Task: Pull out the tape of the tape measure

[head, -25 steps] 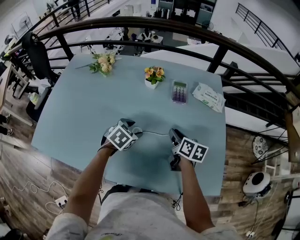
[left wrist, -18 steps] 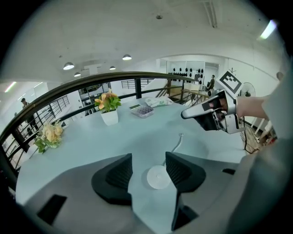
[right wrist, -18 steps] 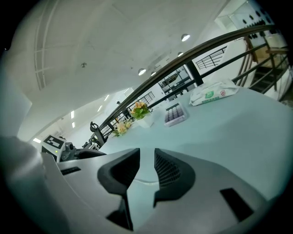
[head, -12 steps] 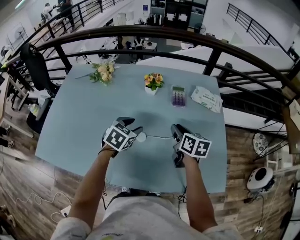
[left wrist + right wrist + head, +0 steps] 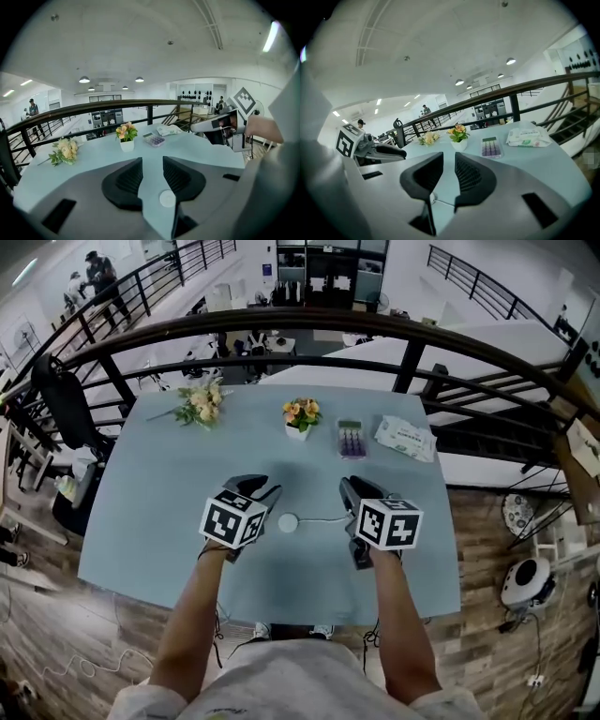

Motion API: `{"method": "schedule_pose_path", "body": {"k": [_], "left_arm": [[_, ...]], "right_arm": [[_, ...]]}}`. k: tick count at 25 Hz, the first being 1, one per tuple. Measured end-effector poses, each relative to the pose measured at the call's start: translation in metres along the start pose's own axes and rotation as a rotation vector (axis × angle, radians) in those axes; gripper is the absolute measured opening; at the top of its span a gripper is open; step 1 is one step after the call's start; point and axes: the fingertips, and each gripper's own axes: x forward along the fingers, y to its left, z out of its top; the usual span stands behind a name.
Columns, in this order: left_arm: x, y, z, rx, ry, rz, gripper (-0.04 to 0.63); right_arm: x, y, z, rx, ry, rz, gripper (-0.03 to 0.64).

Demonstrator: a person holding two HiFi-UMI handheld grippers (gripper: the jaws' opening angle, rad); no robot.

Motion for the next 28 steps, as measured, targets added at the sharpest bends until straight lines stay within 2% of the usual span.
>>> {"method": "schedule_pose_path", "body": {"k": [6,14,23,28], "left_arm": [[-0.020,0.004,0.025,-0.010,-0.076,0.017,0.107],[-0.048,0.021,0.047,-0.038,-0.177,0.059,0.037],[-0.064,0.027,0.057,-0.033,-0.216,0.079,0.000],[-0.069,0.031,0.062,-0.033,-0.223,0.092,-0.002]], "right_arm": [[-0.014,0.020,0.029,-0.099,-0.043,-0.023,0.078],[-0.038,0.034,0.058,-0.162,-0.125,-0.072,0.066],[-0.058,0.038,0.066,-0.189,-0.177,-0.103,0.008],[-0.063,0.043,0.069,-0.210,-0.192,-0.105,0.005]]}}
